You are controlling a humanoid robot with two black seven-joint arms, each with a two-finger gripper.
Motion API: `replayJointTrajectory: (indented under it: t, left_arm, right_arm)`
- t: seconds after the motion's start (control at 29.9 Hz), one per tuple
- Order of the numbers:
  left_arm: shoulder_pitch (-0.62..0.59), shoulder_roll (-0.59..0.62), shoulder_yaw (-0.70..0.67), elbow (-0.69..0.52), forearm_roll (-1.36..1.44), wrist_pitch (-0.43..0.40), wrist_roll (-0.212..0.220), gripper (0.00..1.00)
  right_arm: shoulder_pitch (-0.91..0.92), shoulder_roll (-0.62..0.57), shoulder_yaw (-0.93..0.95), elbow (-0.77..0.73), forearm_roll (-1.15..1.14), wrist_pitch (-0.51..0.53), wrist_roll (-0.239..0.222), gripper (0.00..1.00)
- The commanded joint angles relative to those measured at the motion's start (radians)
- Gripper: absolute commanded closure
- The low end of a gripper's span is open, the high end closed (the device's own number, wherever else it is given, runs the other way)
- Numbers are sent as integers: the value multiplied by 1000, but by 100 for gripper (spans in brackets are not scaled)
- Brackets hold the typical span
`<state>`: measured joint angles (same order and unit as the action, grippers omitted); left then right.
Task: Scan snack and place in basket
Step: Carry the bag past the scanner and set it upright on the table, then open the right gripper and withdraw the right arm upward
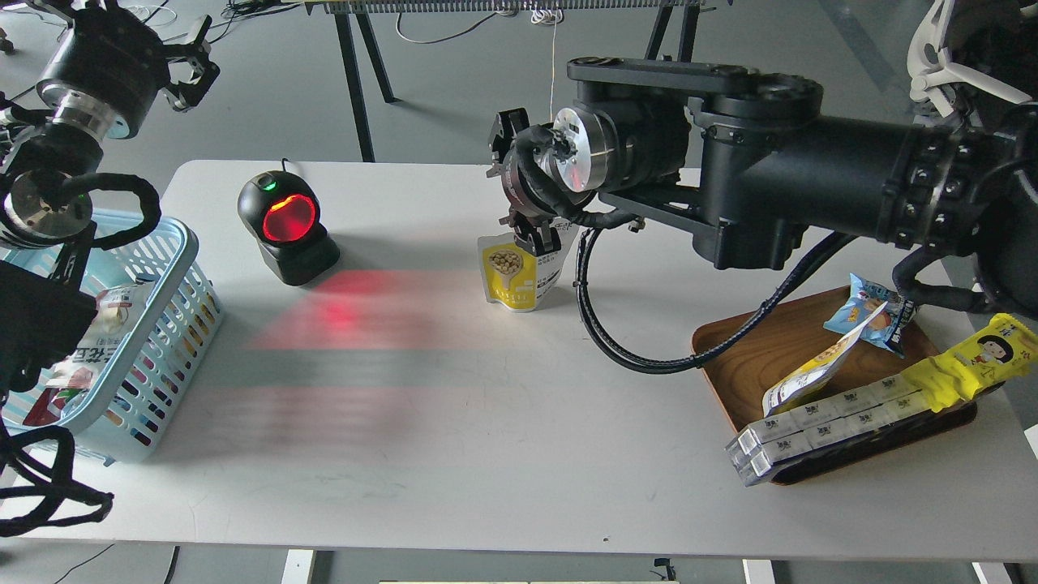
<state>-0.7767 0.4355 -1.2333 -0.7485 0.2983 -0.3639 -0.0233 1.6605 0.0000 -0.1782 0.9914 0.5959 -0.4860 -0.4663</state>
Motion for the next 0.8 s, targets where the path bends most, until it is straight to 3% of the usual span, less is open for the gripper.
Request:
replayJointTrajectory:
  t: [0.0, 0.13, 0.33, 0.54, 0.67, 0.77]
  left_arm:
    - [-6, 25, 0, 6, 1, -1, -1, 0]
    - [-13, 35, -3, 6, -2, -1, -3, 0]
    - [-94, 98, 12, 4, 12, -7, -1, 0]
    - [-234, 198, 213, -25, 59, -1, -1, 0]
    - [-303, 281, 334, -116, 64, 20, 2, 0]
    - [-314, 359, 425, -260, 135, 75, 5, 0]
  right_arm:
    - [18, 0, 42, 12, -11, 21, 0, 4]
    - [44, -15, 80, 16, -11, 33, 1, 4]
    - [33, -260, 161, 16, -18, 124, 30, 4]
    - [-97, -526, 353, 1, -24, 298, 95, 4]
    - [-263, -656, 532, -8, -24, 444, 147, 4]
    - [-405, -722, 658, -14, -22, 561, 187, 4]
